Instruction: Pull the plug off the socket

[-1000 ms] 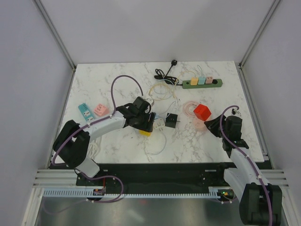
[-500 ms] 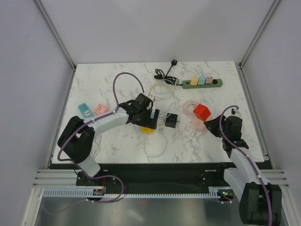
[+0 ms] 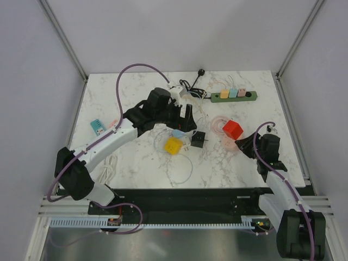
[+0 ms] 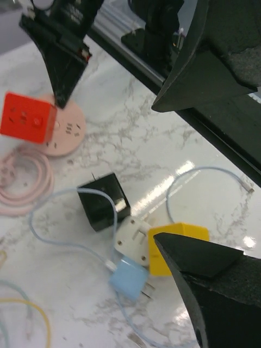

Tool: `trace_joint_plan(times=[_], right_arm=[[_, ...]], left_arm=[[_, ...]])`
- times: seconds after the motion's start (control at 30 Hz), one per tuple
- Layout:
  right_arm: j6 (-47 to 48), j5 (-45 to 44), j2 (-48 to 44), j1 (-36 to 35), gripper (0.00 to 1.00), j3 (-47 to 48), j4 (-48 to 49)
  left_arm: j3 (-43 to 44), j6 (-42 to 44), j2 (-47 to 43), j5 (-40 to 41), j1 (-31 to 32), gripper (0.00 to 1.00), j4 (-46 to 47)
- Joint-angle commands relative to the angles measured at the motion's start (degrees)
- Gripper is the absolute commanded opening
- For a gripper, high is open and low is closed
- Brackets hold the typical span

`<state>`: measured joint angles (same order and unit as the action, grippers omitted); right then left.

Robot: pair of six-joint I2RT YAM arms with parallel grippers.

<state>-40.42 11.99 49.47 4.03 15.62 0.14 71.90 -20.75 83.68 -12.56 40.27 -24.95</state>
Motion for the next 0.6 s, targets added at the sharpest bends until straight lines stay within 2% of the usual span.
trace_joint_plan(times=[0.0,0.17,0.33,0.57], right_arm=[[3.2,-0.2,1.2,0.0,0.00,-1.8,-4.4],[3.1,0.2,0.6,0.0,0.00,-1.9,-4.4],[3.0,1.0,0.4,0.0,0.00,-1.9,-4.6],[2.8,2.1,-0.4,-0.1,0.00,-2.3,-4.9]], left_arm=[[7.0,2.6,4.0,-8.6,3.2,0.98,3.9],[13.2,2.7,14.4,-1.9,9.4,0.98,6.7],[21.5,2.8,25.3,-0.8,12.2,0.97,9.6],[28.3,4.0,33.2,-0.5,13.3,1.00,12.4]])
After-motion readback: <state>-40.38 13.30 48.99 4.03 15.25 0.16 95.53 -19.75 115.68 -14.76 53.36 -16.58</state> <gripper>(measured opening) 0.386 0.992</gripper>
